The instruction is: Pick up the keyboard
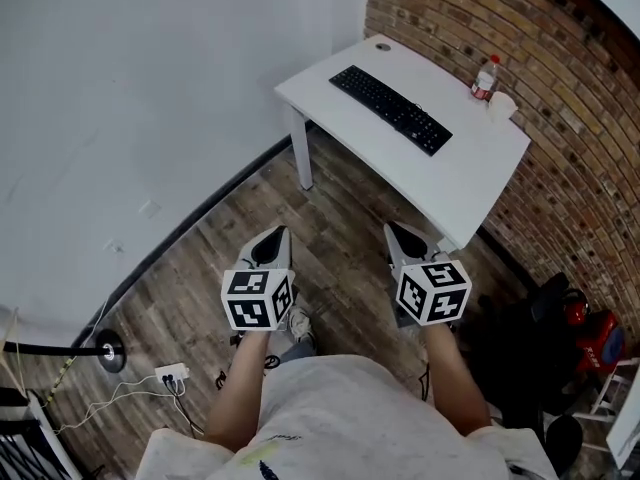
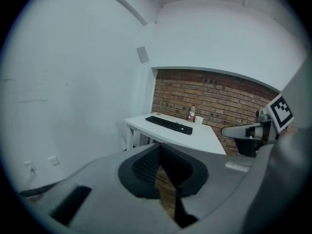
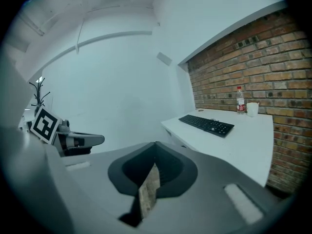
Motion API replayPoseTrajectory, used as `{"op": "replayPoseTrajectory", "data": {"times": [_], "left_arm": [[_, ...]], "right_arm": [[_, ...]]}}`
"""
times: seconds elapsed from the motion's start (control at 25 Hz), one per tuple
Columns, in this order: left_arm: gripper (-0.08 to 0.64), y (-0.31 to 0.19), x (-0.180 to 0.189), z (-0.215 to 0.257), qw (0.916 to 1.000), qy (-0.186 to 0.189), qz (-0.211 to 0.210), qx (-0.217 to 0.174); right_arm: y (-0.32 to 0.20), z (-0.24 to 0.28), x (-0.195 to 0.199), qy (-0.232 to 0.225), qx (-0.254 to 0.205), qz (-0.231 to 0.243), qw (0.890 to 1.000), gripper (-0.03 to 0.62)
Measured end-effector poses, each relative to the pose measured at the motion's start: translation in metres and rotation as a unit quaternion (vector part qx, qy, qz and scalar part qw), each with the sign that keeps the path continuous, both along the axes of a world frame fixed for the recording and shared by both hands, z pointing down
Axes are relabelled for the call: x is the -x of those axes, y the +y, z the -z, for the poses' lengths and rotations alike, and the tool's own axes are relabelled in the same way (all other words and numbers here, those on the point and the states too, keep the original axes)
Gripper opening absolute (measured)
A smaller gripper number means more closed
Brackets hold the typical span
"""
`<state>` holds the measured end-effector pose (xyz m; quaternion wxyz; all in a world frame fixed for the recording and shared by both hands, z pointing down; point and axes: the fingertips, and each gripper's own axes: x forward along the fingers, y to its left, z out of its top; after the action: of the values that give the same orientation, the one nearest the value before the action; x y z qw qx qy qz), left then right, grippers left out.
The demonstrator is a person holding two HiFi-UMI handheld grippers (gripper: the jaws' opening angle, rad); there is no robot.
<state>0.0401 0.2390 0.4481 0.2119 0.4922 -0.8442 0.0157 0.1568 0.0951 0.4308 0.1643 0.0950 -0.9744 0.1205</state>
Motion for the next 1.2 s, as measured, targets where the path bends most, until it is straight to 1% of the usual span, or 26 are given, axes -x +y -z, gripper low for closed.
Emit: {"op": "replayPoseTrajectory", "data": {"times": [0.12, 0.28, 0.48, 0.6, 0.76, 0.92, 1.2], "left_arm": [[-0.006, -0.007, 0.039, 0.003, 1.0000, 0.000, -0.009, -0.002], [-0.006, -0.016, 0.081, 0.007, 0.9997, 0.002, -0.024, -0.008], [-0.006, -0.017, 0.130, 0.008, 0.9993, 0.000, -0.036, -0.007], [-0.006, -0.019, 0.153, 0.010, 0.9989, -0.002, -0.046, -0.011], [-0.006, -0.021, 0.176, 0.008, 0.9984, -0.001, -0.055, -0.012], [-0.006, -0.030, 0.191, 0.006, 0.9979, 0.003, -0.063, -0.015], [-0.006, -0.067, 0.208, -0.008, 0.9964, 0.010, -0.084, -0.002]], "right_arm": [[-0.003, 0.003, 0.036, 0.003, -0.002, -0.011, 1.000, 0.011], [-0.010, 0.006, 0.074, 0.005, -0.002, -0.030, 1.000, 0.011], [-0.006, 0.005, 0.115, 0.012, -0.003, -0.040, 0.999, 0.011], [-0.005, 0.003, 0.133, 0.012, 0.003, -0.051, 0.999, 0.011], [-0.004, 0.003, 0.153, 0.010, 0.002, -0.062, 0.998, 0.011], [-0.013, 0.002, 0.163, 0.009, 0.002, -0.074, 0.997, 0.011], [-0.045, -0.009, 0.180, 0.013, 0.009, -0.092, 0.996, 0.011]]}}
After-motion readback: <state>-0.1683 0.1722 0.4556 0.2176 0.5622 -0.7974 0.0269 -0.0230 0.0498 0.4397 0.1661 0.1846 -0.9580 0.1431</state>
